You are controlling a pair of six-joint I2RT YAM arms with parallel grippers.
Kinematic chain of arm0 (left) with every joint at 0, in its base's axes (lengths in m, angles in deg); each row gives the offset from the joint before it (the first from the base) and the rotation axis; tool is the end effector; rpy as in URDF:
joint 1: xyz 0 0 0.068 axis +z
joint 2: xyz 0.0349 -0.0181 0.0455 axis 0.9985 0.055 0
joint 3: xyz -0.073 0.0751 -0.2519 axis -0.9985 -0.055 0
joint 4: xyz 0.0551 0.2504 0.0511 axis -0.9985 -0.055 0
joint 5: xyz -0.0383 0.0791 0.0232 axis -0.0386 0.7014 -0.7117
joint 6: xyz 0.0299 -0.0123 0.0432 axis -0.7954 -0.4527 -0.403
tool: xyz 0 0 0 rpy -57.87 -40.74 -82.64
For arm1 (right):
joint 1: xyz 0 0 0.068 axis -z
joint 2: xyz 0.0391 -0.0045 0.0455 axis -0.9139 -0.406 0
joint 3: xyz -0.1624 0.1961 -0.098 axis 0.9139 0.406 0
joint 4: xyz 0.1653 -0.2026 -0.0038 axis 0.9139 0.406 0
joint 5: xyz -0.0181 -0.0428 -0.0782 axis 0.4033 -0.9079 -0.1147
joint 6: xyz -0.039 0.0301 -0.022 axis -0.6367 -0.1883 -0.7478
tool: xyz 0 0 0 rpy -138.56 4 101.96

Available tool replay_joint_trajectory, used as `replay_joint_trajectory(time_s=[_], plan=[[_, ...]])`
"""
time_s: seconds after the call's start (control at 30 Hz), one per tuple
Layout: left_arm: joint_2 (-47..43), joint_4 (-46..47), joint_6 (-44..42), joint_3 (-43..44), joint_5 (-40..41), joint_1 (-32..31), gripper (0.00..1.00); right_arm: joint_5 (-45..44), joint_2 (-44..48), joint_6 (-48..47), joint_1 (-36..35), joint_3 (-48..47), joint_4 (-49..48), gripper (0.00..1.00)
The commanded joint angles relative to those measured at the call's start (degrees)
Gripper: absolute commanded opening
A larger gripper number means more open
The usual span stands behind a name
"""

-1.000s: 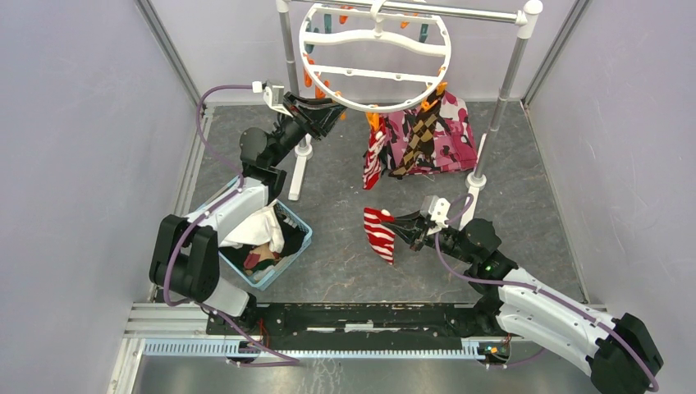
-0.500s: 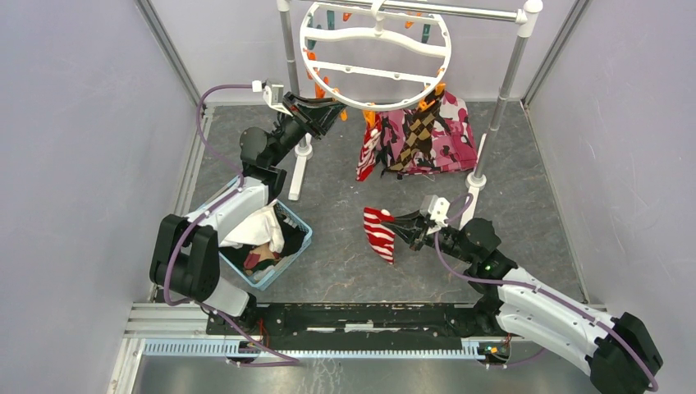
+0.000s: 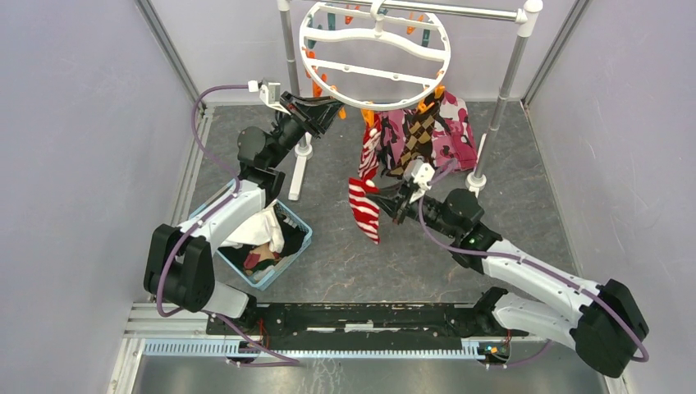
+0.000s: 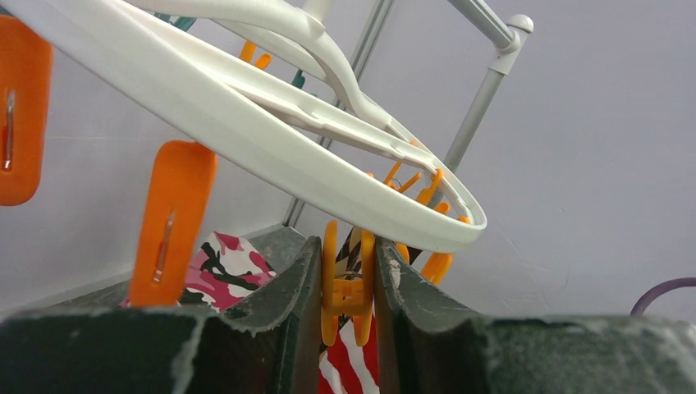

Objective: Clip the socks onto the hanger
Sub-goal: Clamp the sock onto the hanger.

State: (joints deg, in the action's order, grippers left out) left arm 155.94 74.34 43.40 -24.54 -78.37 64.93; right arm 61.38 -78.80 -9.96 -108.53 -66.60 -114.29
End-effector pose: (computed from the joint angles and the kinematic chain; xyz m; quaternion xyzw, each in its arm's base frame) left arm 0.3001 -0.1360 0.3746 0.1045 0.5147 -0.5097 0.6815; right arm 0.1605 0.1637 0.2882 -0.3305 0.5881 0.4069 0.6160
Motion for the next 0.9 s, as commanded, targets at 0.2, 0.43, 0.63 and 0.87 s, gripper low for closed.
replay_joint_trajectory(time_s=[0.2, 0.43, 0.63, 0.87], plan=[[-1.48, 0.07, 0.66, 0.23, 1.95, -0.34, 0.02, -10.16, -9.99, 2.75, -3.54, -17.06, 0.60, 0.00], [-1.20, 0.41, 0.74, 0.48, 1.68, -0.35, 0.02, -16.94, -16.23, 3.17, -4.62, -24.54, 2.50, 0.00], [-0.71, 1.10, 1.26, 0.45, 1.31, -0.37, 0.02, -25.26, -19.94, 4.95, -4.63, -27.83, 2.98, 0.00], [-0.48, 1.76, 1.31, 0.49, 0.42, -0.33, 0.02, -30.28, -17.74, 3.45, -4.63, -24.43, 1.53, 0.00]])
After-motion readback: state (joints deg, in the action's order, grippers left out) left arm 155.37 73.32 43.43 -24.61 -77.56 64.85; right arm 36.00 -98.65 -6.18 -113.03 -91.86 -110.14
